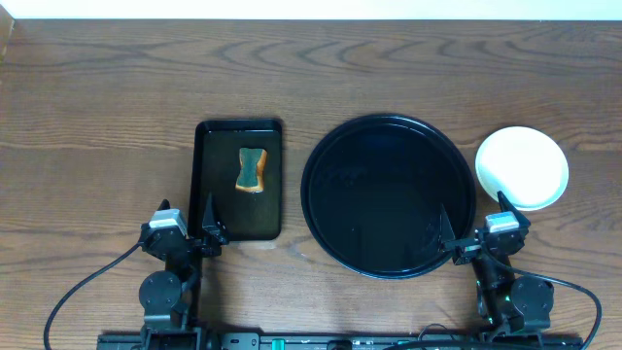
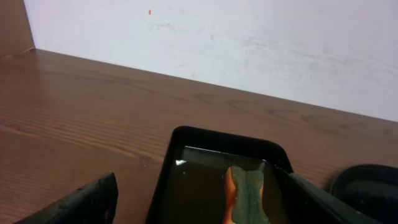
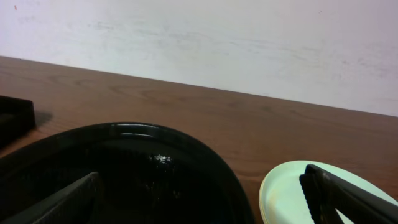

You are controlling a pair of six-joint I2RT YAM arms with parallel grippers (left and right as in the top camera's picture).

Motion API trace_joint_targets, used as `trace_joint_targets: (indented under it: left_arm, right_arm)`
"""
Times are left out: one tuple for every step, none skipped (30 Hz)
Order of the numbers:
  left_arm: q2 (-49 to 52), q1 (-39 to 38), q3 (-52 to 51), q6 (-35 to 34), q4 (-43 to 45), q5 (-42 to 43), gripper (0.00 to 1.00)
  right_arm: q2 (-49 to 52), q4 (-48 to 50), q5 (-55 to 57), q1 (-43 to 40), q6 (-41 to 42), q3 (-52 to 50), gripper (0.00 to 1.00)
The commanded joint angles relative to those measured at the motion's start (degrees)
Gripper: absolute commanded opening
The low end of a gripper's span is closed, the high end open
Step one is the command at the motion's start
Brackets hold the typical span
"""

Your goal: Clean dirty plates on tray and stack at the side

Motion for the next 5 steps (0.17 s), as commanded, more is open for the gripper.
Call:
trace_joint_targets:
  left_arm:
    - [-0.3, 0.3, -0.7, 1.0, -2.7, -0.7, 0.85]
    - [-0.3, 0.3, -0.7, 1.0, -2.7, -0.7, 0.85]
    - [-0.3, 0.3, -0.7, 1.0, -2.7, -0.7, 0.85]
    - [-0.3, 0.3, -0.7, 1.0, -2.7, -0.7, 0.85]
    - [-0.3, 0.3, -0.7, 1.0, -2.7, -0.7, 0.85]
  right_arm:
    - [-0.4, -0.2, -0.3, 0.9, 0.7, 0.0, 0.99]
    - [-0.4, -0.2, -0.3, 0.9, 0.7, 0.0, 0.99]
    - [-0.4, -0.2, -0.3, 0.9, 0.7, 0.0, 0.99]
    - [-0.4, -0.2, -0.3, 0.9, 0.7, 0.0, 0.99]
    - [-0.4, -0.2, -0.3, 0.9, 0.7, 0.0, 0.99]
